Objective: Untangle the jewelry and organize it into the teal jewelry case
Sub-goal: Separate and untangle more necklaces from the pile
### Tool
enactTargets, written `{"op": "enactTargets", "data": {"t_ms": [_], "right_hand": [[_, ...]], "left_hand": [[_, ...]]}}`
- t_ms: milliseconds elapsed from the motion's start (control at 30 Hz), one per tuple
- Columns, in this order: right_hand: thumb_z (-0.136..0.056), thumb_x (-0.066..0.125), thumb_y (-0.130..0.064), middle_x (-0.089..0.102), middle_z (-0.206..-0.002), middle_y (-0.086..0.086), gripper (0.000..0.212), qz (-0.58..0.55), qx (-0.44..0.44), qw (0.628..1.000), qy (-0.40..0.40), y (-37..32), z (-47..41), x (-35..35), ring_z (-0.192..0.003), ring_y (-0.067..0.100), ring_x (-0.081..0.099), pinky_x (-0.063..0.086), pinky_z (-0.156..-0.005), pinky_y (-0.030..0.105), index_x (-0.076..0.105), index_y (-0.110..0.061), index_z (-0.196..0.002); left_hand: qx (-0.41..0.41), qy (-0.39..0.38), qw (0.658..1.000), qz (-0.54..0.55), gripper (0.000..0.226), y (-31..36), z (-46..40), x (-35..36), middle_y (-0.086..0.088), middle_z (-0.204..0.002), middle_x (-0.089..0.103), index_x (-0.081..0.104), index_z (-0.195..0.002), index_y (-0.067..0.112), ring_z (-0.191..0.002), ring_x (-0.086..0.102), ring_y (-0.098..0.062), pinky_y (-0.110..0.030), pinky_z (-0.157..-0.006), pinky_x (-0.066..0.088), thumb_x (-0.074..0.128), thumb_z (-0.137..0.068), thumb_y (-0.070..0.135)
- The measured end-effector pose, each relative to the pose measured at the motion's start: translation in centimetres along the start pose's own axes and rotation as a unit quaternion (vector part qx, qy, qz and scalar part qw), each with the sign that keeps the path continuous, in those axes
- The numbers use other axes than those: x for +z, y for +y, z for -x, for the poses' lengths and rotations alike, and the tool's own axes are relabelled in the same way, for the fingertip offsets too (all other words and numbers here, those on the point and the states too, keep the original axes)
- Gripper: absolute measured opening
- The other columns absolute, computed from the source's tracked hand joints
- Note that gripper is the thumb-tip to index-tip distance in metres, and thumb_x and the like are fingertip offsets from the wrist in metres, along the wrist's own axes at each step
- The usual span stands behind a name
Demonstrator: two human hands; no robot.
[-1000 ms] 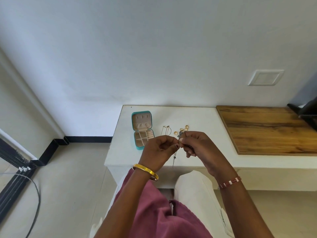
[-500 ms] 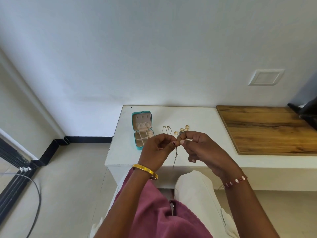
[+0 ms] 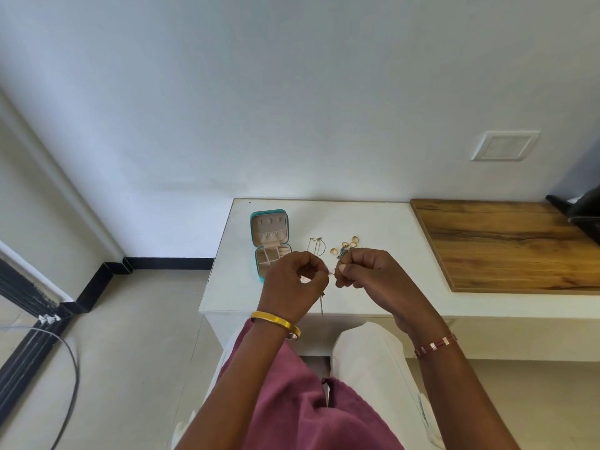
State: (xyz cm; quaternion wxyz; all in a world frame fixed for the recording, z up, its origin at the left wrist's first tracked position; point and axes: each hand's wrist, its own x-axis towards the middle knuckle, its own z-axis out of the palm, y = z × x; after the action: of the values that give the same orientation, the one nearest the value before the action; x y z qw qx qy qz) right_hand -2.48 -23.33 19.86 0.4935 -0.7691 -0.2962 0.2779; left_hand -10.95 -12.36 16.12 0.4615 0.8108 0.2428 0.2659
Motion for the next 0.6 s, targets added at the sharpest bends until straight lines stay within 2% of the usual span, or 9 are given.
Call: {"op": "enactTargets", "data": {"t_ms": [67,133,200,267,400,533,600], "right_hand": [[-0.090,0.047,-0.005,0.063,-0.068,0.004,0.027,-0.006,-0.010,1.000,0.020,-0.1,0.0,-0.3,-0.064,0.007,0.056,0.040,-0.055,0.004,0.060,-0.011,-0.068],[-0.091,0.047,-0.005,0.062,-0.063,0.003,0.026,-0.002,-0.017,0.999,0.029,-0.2,0.0,-0.8,-0.060,0.006,0.053,0.042,-0.057,0.007,0.061,-0.011,-0.070],[-0.091,0.048,-0.006,0.057,-0.058,0.001,0.026,0.013,-0.017,1.000,0.022,-0.1,0.1,-1.1,-0.056,0.007,0.049,0.042,-0.061,0.016,0.062,-0.014,-0.071],[-0.092,0.048,-0.007,0.051,-0.056,0.000,0.027,0.025,-0.014,1.000,0.006,0.0,0.2,-1.0,-0.056,0.009,0.044,0.038,-0.062,0.021,0.063,-0.016,-0.072],[-0.093,0.046,-0.009,0.049,-0.070,0.010,0.027,0.031,-0.019,0.999,-0.017,-0.1,0.2,-0.6,-0.068,0.021,0.040,0.037,-0.069,0.032,0.061,-0.021,-0.074],[-0.094,0.044,-0.008,0.048,-0.065,0.006,0.026,0.033,-0.017,0.999,-0.028,-0.3,0.4,-0.6,-0.063,0.016,0.040,0.037,-0.067,0.031,0.058,-0.021,-0.076],[-0.095,0.043,-0.008,0.047,-0.058,0.000,0.023,0.039,-0.014,0.999,-0.032,-0.4,0.4,-0.6,-0.057,0.011,0.040,0.036,-0.061,0.023,0.058,-0.017,-0.080]], "left_hand": [[0.004,0.024,0.998,-0.055,0.008,-0.4,0.0,-0.2,0.012,-0.067,0.057,0.065,-0.073,0.015,-0.062,0.054,0.001,-0.002,-0.063,0.039,0.064,-0.075,0.007],[-0.006,0.027,0.998,-0.058,0.012,-0.9,0.0,-0.6,0.013,-0.067,0.057,0.063,-0.072,0.020,-0.061,0.055,0.001,0.001,-0.062,0.038,0.065,-0.077,0.009],[-0.016,0.008,0.999,-0.033,0.016,-1.0,-0.1,-0.8,0.020,-0.066,0.056,0.062,-0.073,0.023,-0.061,0.057,0.009,0.003,-0.061,0.040,0.064,-0.079,0.008],[-0.017,-0.011,1.000,0.005,0.012,-0.7,-0.2,-0.6,0.021,-0.069,0.057,0.068,-0.080,0.017,-0.063,0.055,0.018,0.003,-0.063,0.040,0.062,-0.082,0.007],[-0.006,-0.031,0.996,0.082,0.012,0.2,-0.3,0.0,0.012,-0.073,0.063,0.071,-0.091,0.011,-0.062,0.058,0.013,-0.001,-0.063,0.042,0.061,-0.084,0.009],[-0.005,-0.048,0.994,0.093,0.008,0.4,-0.3,0.2,0.012,-0.067,0.063,0.070,-0.086,0.011,-0.060,0.059,0.009,-0.002,-0.061,0.043,0.063,-0.083,0.009],[-0.008,-0.048,0.994,0.094,0.011,0.4,-0.2,0.2,0.014,-0.066,0.063,0.068,-0.081,0.016,-0.060,0.059,0.010,-0.002,-0.060,0.043,0.062,-0.083,0.007]]}}
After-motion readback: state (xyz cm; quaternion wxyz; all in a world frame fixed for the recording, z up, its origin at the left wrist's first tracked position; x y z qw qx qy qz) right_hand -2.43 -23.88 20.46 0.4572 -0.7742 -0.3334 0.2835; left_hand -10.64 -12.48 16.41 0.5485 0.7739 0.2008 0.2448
